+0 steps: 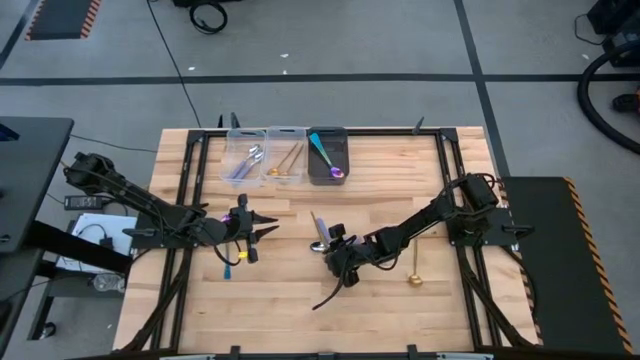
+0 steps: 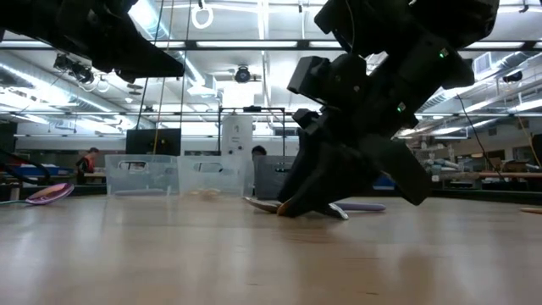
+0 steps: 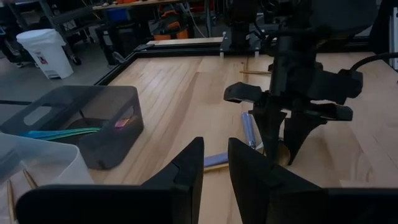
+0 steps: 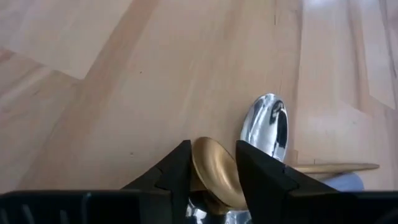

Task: Sort silverware by color (type)
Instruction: Put the gold spoon into the right transparent bin

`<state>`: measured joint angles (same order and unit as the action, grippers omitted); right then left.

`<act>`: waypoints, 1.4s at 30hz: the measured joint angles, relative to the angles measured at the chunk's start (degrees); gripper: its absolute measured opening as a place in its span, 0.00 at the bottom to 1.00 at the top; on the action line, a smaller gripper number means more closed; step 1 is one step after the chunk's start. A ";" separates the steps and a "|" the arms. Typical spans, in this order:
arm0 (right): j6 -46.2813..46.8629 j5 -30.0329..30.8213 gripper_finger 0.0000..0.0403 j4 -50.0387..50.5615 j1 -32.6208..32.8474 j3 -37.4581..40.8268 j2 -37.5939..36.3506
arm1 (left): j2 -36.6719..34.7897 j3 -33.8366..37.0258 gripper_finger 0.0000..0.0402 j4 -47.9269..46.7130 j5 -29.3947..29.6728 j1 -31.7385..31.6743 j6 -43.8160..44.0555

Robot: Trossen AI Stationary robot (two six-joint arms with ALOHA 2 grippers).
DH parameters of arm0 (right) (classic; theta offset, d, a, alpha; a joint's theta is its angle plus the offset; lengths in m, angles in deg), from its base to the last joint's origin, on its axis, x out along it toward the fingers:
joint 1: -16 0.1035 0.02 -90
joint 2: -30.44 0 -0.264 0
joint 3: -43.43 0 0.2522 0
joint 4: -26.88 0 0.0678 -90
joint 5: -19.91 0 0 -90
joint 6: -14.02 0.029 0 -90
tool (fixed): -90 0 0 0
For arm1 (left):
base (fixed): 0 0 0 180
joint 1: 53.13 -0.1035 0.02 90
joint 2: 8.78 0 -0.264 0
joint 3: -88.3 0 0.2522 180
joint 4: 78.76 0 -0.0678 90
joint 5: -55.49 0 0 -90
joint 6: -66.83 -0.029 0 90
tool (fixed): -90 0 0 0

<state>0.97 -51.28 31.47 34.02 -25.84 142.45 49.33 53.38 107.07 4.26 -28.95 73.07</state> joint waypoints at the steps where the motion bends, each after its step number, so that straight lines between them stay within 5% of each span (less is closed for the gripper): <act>1: -0.64 0.16 0.32 0.08 0.00 0.00 0.00 | 0.00 -0.01 0.20 0.01 0.00 -0.02 0.00; 17: -0.80 0.82 0.13 1.79 -0.50 0.00 -0.54 | 0.00 0.06 0.20 0.83 -0.63 -0.02 2.48; 42: -3.11 5.14 0.06 2.29 -0.42 0.02 -10.59 | 1.10 0.06 0.21 4.86 -3.10 -0.02 -4.58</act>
<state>-2.14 -46.14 33.76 33.61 -25.81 131.86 50.42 53.44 111.93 1.15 -28.97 68.49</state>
